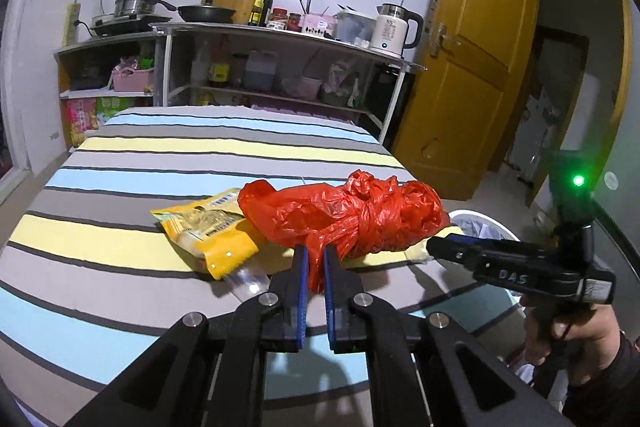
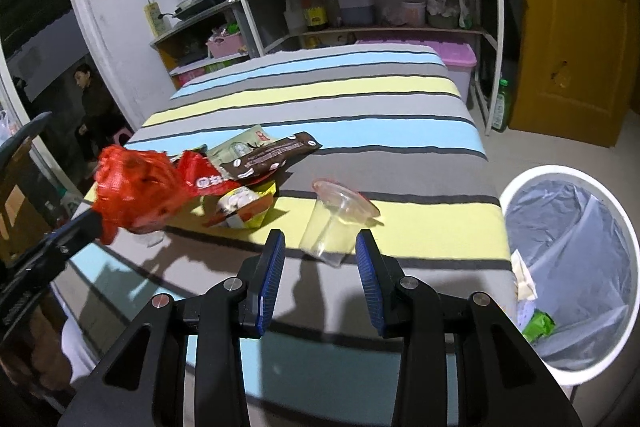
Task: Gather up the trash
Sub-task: 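Carry the red bag and clear cup over the bin and open both grippers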
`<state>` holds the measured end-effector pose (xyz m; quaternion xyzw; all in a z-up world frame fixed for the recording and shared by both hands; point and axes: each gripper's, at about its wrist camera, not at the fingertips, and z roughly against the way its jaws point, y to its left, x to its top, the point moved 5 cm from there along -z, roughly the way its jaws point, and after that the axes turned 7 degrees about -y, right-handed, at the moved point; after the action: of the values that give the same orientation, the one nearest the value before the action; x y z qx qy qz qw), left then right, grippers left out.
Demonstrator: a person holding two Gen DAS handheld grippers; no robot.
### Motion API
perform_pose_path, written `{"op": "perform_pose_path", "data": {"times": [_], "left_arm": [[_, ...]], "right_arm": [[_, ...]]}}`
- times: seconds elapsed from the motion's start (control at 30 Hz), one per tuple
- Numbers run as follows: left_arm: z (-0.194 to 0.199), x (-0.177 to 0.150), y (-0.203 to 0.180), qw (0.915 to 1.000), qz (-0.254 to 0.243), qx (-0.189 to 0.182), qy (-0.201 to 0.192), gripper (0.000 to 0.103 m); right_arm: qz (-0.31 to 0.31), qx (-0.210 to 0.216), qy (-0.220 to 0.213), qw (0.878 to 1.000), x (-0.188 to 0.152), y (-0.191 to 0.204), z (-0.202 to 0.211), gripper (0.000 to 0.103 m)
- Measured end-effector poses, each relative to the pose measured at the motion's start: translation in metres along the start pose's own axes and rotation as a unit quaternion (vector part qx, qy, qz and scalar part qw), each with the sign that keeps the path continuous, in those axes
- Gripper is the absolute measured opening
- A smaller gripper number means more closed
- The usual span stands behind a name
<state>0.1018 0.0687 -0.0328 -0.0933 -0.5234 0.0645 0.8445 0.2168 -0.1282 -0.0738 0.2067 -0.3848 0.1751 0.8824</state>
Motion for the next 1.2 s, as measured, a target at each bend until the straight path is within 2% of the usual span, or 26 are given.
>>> {"op": "perform_pose_path", "data": {"times": [0.27, 0.37, 0.43, 0.6, 0.97, 1.2], "left_arm": [[-0.010, 0.005, 0.006, 1.0000, 0.006, 0.001, 0.000, 0.007], [-0.015, 0.007, 0.008, 1.0000, 0.006, 0.000, 0.002, 0.007], [-0.017, 0.007, 0.009, 1.0000, 0.006, 0.000, 0.003, 0.007], [-0.020, 0.005, 0.007, 1.0000, 0.006, 0.003, 0.007, 0.007], [-0.012, 0.006, -0.011, 1.0000, -0.009, 0.000, 0.003, 0.007], [-0.006, 0.010, -0.033, 0.9997, -0.023, -0.005, 0.003, 0.007]], "right_arm": [[-0.012, -0.013, 0.017, 1.000, 0.007, -0.006, -0.027, 0.038], [-0.014, -0.011, 0.021, 1.000, 0.006, -0.006, -0.031, 0.038], [-0.014, -0.011, 0.021, 1.000, 0.006, -0.007, -0.032, 0.033], [-0.010, -0.004, 0.016, 1.000, 0.005, -0.005, -0.028, 0.033], [-0.013, 0.010, -0.021, 1.000, 0.005, -0.006, 0.020, 0.033], [-0.016, 0.005, -0.048, 0.999, 0.004, -0.014, 0.055, 0.033]]}}
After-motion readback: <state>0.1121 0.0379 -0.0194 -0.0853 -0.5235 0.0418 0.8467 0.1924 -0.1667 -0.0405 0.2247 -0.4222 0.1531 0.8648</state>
